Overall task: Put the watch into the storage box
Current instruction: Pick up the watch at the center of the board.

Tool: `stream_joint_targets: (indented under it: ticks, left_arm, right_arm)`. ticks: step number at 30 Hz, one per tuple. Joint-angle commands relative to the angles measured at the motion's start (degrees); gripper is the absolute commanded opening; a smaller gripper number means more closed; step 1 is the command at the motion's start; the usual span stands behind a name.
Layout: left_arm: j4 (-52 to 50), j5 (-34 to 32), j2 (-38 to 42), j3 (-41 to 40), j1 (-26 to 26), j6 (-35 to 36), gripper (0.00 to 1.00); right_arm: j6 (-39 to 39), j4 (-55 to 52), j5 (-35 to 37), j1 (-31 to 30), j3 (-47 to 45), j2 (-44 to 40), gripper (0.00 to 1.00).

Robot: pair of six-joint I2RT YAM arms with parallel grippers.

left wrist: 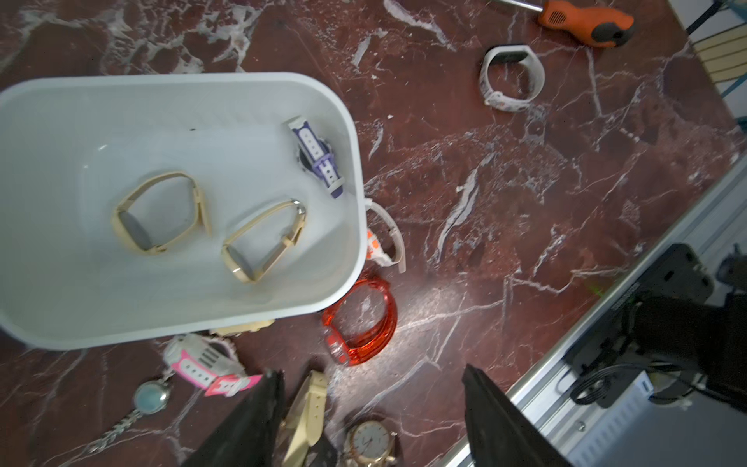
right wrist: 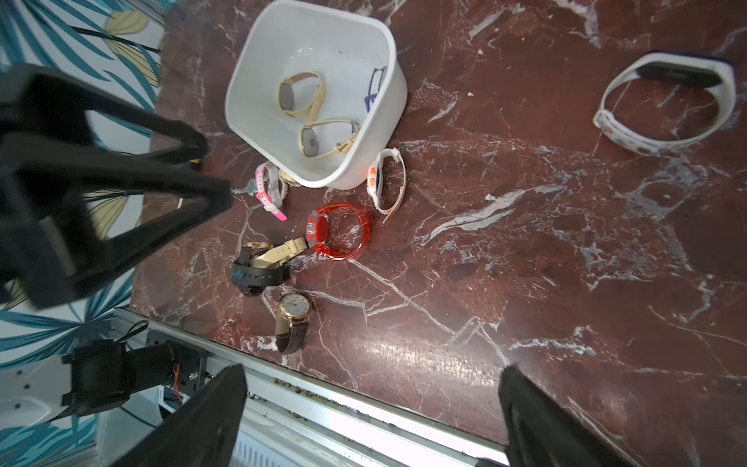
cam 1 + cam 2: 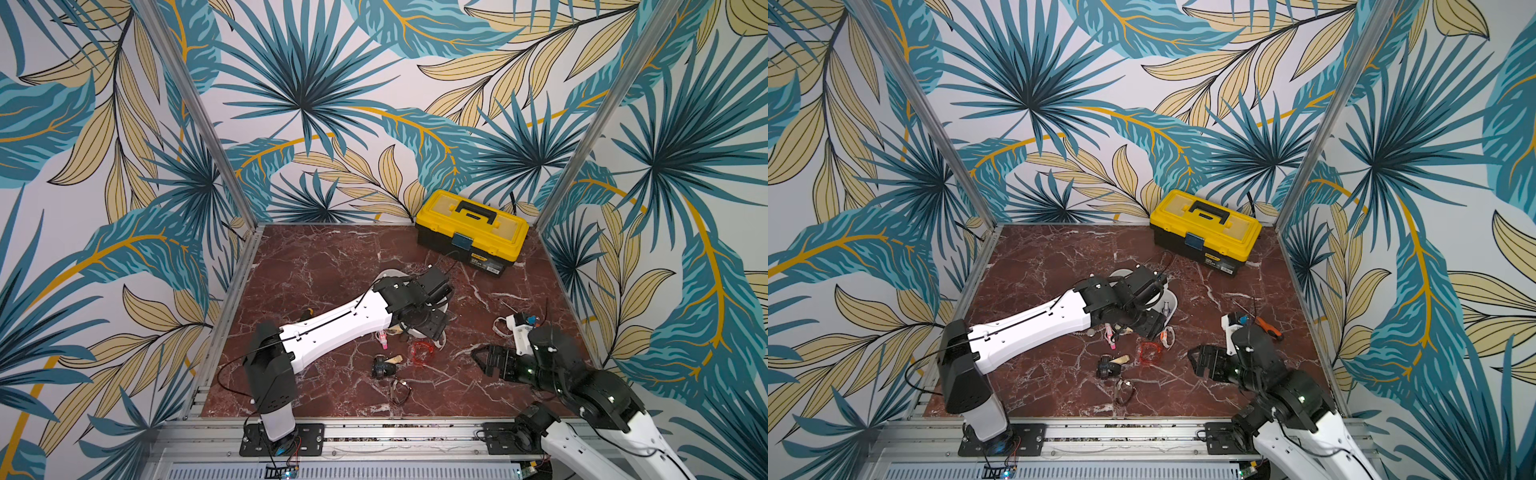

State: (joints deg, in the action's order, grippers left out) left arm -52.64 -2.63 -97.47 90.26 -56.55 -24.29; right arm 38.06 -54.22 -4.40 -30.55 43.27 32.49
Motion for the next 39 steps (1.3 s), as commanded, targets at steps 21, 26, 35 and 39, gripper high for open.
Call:
stream_joint_targets:
  ticks: [21, 26, 35, 39]
  left_arm:
    - [14.0, -4.8, 46.1, -35.2, -0.3, -0.2, 1.00]
    - [13.3, -5.2, 46.7, -35.2, -0.3, 0.3, 1.00]
    - [13.4, -5.6, 46.8, -35.4, -0.3, 1.2, 1.00]
    - [13.8, -5.9, 46.7, -35.5, -0.3, 1.4, 1.00]
  right_arm:
    - [-9.9, 25.7, -5.5, -0.2, 7.8, 48.6, 0.59]
    - [-10.2, 26.3, -3.9, -0.2, 9.0, 52.8, 0.52]
    - [-10.5, 25.5, -2.6, -0.2, 8.8, 55.1, 0.46]
    - [-9.4, 27.0, -3.1, -0.1, 6.9, 50.9, 0.46]
